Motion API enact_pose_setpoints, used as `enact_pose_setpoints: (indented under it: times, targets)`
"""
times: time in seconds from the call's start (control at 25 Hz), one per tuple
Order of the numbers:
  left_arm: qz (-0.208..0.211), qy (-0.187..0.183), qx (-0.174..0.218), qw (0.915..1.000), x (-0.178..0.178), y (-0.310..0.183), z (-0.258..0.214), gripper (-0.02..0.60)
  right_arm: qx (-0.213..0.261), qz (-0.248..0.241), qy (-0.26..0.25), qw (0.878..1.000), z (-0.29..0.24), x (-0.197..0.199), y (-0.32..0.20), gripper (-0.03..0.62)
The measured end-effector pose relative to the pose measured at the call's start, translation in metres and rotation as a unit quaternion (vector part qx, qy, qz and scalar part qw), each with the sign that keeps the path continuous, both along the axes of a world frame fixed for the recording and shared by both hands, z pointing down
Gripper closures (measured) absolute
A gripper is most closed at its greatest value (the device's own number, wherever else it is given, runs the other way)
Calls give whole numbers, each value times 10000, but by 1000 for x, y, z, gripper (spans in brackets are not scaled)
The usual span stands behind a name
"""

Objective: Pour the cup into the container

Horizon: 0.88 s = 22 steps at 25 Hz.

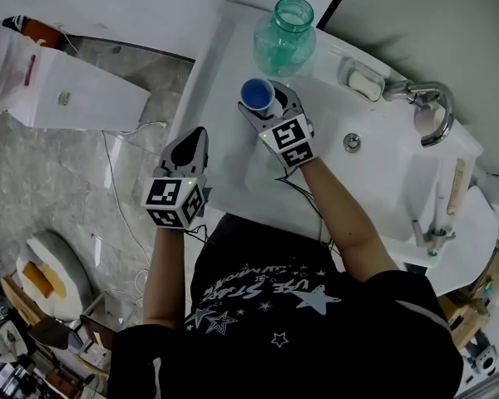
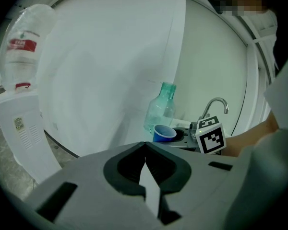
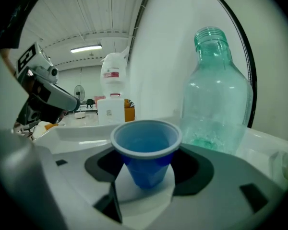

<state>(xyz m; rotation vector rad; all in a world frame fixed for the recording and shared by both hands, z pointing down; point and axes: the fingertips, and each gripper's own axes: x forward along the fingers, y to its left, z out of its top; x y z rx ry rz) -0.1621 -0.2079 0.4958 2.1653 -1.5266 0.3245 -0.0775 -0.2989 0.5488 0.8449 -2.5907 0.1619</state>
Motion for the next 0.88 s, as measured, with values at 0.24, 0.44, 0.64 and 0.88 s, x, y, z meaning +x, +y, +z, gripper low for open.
enact_pose_setpoints:
  times: [0.24, 0.44, 0.64, 0.88]
  targets:
    - [114, -51, -27, 9999, 9, 2, 0, 571, -12, -14, 10, 10000, 4, 1, 0, 295]
    - [171, -99, -44, 9998, 15, 6, -3, 571, -40, 33, 103, 9999, 6, 5, 0, 284]
    - [169, -130, -37, 9998, 22, 14, -10, 571, -75, 62, 82, 9999, -1, 18, 14, 253]
    - [145, -131, 233, 9995, 35, 22, -26, 571, -18, 225, -8, 9997, -18, 47, 34, 247]
